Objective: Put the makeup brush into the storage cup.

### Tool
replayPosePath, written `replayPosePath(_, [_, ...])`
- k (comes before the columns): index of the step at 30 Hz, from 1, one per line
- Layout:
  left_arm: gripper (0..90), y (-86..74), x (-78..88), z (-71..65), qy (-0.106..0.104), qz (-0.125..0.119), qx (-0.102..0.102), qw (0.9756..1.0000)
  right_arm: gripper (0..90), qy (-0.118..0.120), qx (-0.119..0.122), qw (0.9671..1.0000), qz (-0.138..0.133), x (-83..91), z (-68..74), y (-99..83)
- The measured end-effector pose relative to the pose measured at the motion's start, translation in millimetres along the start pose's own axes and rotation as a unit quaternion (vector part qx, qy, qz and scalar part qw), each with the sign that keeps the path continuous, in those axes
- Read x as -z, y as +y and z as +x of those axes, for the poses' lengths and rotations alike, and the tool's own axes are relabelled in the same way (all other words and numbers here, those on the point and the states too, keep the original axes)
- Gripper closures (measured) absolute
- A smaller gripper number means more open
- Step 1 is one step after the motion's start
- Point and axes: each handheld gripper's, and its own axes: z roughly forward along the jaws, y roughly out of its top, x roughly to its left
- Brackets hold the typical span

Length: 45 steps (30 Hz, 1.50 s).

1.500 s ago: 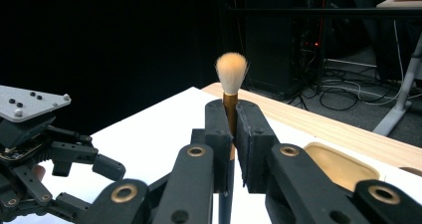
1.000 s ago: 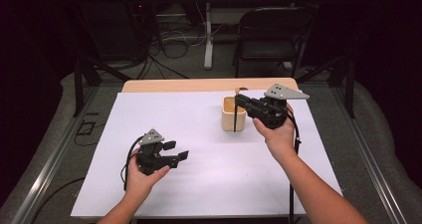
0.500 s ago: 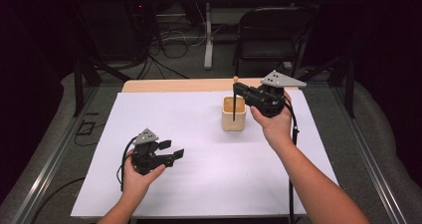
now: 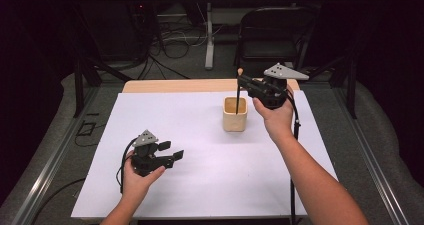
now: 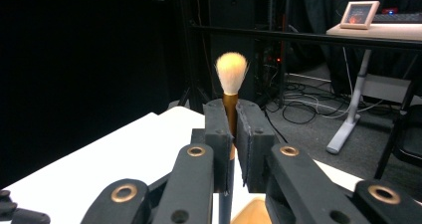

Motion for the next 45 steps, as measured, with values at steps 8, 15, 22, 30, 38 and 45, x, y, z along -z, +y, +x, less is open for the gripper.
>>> replayPosePath(8, [35.4, -3.4, -0.7, 2.9, 0.004, 0.002, -0.001, 1.0, 84.5, -0.023, -0.013, 0.9996, -0.002, -6.8, -12.7, -2.8])
replayPosePath(15, [35.4, -6.0, 0.2, 6.0, 0.007, -0.004, 0.008, 0.9999, 84.5, -0.046, -0.018, 0.9988, -0.006, -6.3, -24.7, -5.2])
replayPosePath(22, [35.4, -7.1, 0.1, 6.5, 0.008, -0.004, 0.009, 0.9999, 84.5, -0.057, -0.017, 0.9981, -0.012, -7.7, -25.7, -5.0])
replayPosePath(30, [35.4, -8.8, 2.7, 8.8, 0.012, -0.01, 0.017, 0.9997, 84.5, -0.066, -0.023, 0.9974, -0.017, -13.1, -27.0, -7.7])
replayPosePath(38, [35.4, -10.3, 2.2, 8.1, 0.014, -0.007, 0.013, 0.9998, 84.5, -0.071, -0.001, 0.9975, -0.002, -19.7, -22.2, -13.2])
replayPosePath(45, [35.4, -11.1, 1.9, 7.3, 0.015, -0.004, 0.012, 0.9998, 84.5, -0.073, 0.007, 0.9973, 0.004, -24.0, -21.2, -15.7])
